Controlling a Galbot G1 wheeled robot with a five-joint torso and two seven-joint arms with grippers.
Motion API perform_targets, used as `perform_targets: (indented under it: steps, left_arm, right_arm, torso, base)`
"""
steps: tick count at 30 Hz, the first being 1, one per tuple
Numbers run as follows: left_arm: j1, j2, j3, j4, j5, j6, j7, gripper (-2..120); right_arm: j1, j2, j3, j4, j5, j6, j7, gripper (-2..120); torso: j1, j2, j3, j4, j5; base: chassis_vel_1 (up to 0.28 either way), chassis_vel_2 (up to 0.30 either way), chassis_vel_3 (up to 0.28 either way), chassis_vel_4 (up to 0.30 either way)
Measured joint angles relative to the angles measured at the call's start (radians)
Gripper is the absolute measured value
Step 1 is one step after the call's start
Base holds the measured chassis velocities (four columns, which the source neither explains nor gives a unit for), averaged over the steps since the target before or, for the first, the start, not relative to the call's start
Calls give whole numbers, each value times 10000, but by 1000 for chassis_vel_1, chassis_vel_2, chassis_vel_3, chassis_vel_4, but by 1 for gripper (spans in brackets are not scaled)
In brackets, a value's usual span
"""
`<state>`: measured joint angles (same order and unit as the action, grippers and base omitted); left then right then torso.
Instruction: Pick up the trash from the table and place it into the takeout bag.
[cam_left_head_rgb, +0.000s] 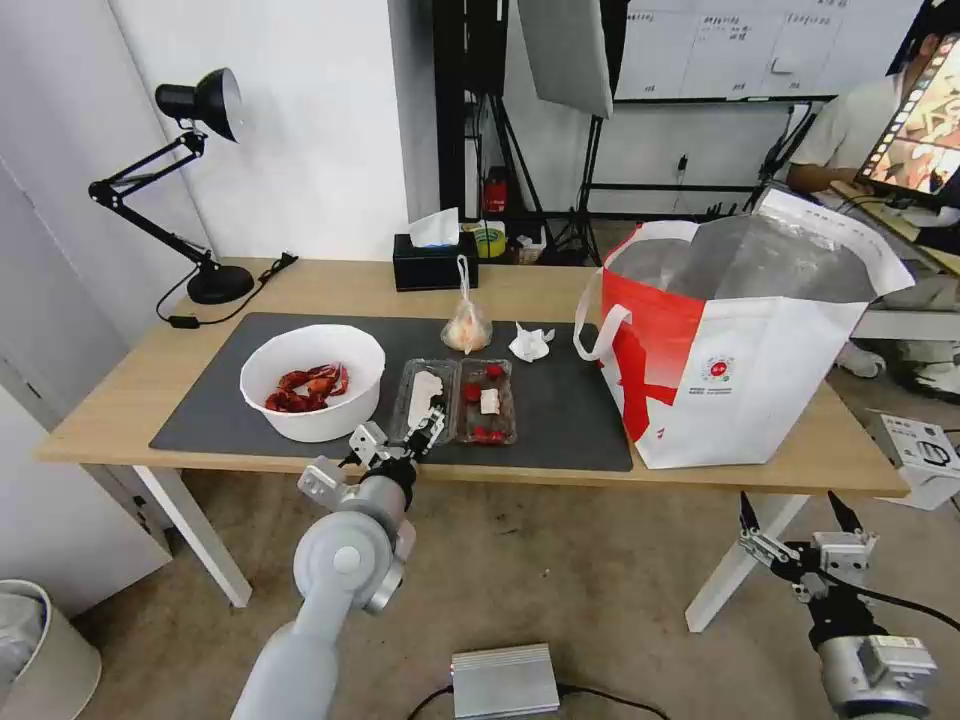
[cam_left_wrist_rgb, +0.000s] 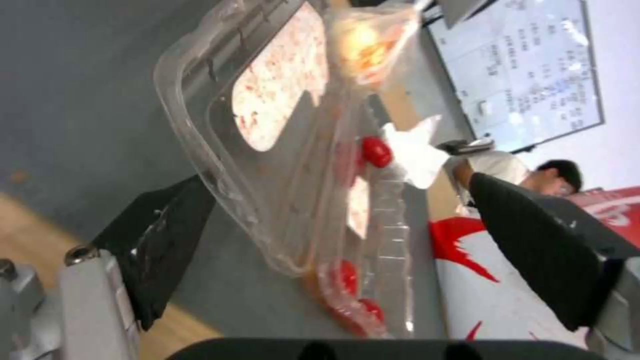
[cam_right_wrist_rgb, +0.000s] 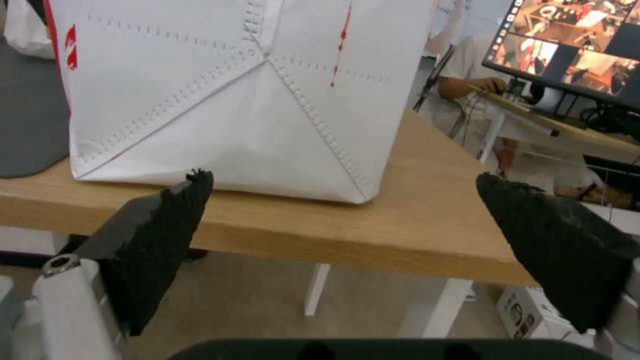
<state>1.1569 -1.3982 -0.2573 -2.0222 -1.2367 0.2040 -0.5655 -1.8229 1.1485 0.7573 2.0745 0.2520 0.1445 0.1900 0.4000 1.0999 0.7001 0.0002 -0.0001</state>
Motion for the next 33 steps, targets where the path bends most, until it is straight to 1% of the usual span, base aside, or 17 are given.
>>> perform_targets:
  steps: [1,2,9,11,14,17,18,20,22,23,24,25,26,28,29,32,33]
  left_arm:
    - [-6,15,42,25,106,-86,237,100]
    - [-6,15,42,25,106,-86,237,100]
    - [-224,220,362,122,716,-262,1111,100]
    - [-225,270,417,122,834,-266,1213,100]
    - [-227,385,542,160,1243,-284,1474,100]
    - [-231,554,753,314,2131,-411,1972,100]
    - [-231,554,753,314,2131,-411,1972,100]
    - [-259,674,933,445,2837,-522,2393,100]
    - [-259,674,933,445,2837,-522,2393,100]
    - [-270,802,1040,506,3533,-574,2924,100]
    - [-267,847,1062,545,3871,-638,3212,100]
    - [-267,847,1062,545,3871,-638,3212,100]
    - [-236,895,1092,598,4345,-734,3640,100]
    - [-181,961,1153,645,4815,-832,4157,100]
    - [-181,961,1153,645,4815,-832,4157,100]
    - [-141,1052,1182,767,5705,-1012,4932,100]
    - [-141,1052,1182,767,5705,-1012,4932,100]
  right_arm:
    - [24,-22,-17,-24,0,1,-4,100]
    - [24,-22,-17,-24,0,1,-4,100]
    - [71,-83,-63,-64,29,3,-14,100]
    - [73,-72,-85,-40,38,3,-28,100]
    - [85,-32,-166,11,45,7,-59,100]
    - [123,19,-287,57,45,23,-89,100]
    - [123,19,-287,57,45,23,-89,100]
    - [160,43,-351,69,42,35,-92,100]
    - [160,43,-351,69,42,35,-92,100]
    - [195,46,-379,63,40,39,-94,100]
    - [209,49,-383,52,39,41,-96,100]
    - [209,49,-383,52,39,41,-96,100]
    - [223,67,-387,33,38,48,-97,100]
    - [238,96,-401,22,31,55,-97,100]
    - [238,96,-401,22,31,55,-97,100]
    - [256,139,-421,1,13,65,-98,100]
    - [256,139,-421,1,13,65,-98,100]
  torso:
    - [0,0,0,-2,1]
    - [0,0,0,-2,1]
    - [0,0,0,-2,1]
    - [0,0,-1,-2,0]
    - [0,0,-1,-2,0]
    - [0,0,-1,-2,1]
    - [0,0,-1,-2,1]
    - [0,0,0,-2,0]
    - [0,0,0,-2,0]
    - [0,0,-1,-2,0]
    - [0,0,-1,-2,1]
    - [0,0,-1,-2,1]
    - [0,0,-1,-2,0]
    - [0,0,-1,-2,0]
    - [0,0,-1,-2,0]
    - [0,0,-1,-2,0]
    - [0,0,-1,-2,0]
  base:
    - [0,0,0,0]
    - [0,0,0,0]
    - [0,0,0,0]
    - [0,0,0,0]
    - [0,0,0,0]
    - [0,0,0,0]
    - [0,0,0,0]
    - [0,0,0,0]
    - [0,0,0,0]
    - [0,0,0,0]
    - [0,0,0,0]
    - [0,0,0,0]
    - [0,0,0,0]
    - [0,0,0,0]
    - [0,0,0,0]
    - [0,0,0,0]
    - [0,0,0,0]
